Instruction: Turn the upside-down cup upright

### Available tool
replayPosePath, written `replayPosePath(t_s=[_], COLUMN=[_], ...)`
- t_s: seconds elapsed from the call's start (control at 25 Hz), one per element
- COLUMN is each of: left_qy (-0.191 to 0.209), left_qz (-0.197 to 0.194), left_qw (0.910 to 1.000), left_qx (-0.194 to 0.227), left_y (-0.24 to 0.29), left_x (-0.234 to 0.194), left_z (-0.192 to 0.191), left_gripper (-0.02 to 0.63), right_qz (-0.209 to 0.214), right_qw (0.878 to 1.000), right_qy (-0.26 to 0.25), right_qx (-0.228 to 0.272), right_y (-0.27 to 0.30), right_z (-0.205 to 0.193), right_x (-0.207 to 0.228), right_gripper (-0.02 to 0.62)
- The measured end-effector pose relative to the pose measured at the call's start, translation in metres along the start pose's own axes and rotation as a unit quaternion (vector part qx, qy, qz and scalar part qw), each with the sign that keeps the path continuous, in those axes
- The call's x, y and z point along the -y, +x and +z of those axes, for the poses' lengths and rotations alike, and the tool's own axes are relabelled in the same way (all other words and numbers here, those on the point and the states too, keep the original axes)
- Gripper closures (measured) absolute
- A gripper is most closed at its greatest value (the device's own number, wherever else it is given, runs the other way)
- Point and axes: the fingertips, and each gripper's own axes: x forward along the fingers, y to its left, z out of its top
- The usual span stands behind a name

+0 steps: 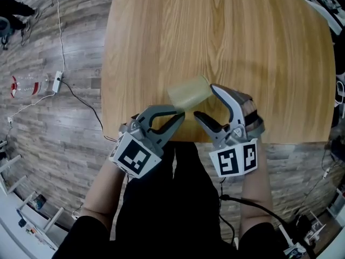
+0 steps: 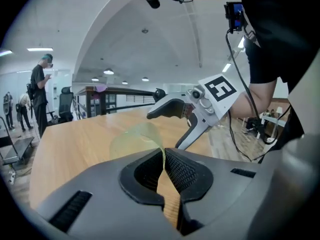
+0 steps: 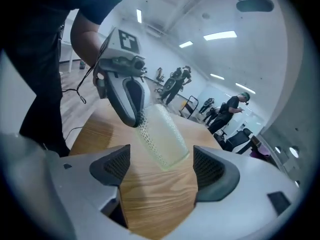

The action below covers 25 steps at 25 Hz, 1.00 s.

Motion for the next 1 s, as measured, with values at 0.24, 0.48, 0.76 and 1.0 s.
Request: replayPosePath(t_s=[0.24, 0.48, 0.76, 1.0], left_qy=[0.037, 0.055, 0.056, 0.038], left_qz=[-0.059, -0.095, -0.101, -0.070], left_qw=[0.9968, 0.9931, 0.9930, 0.9968], left_qx=[-0.040, -0.041, -0.027, 0.013], left_y=[0.002, 0.011, 0.018, 0.009], left_x=[0.015, 0.028, 0.034, 0.021], left_z=[0.001, 0.013, 0.021, 0.042], left_gripper=[0.586, 0.586, 0.584, 0.543], right_qz=[0.042, 0.050, 0.035, 0.011], right_qw=[0.995, 0.989, 0.997, 0.998], right_qy=[-0.079, -0.116, -0.046, 0.062], right_qx=[-0.040, -0.072, -0.057, -0.025], right_y=[0.015, 0.032, 0.033, 0.029], right_z=[0.004, -0.002, -0.011, -0.026], right_x=[-0.009, -0.013, -0.014, -0.005], right_gripper=[0.258, 0.258, 0.258, 0.259])
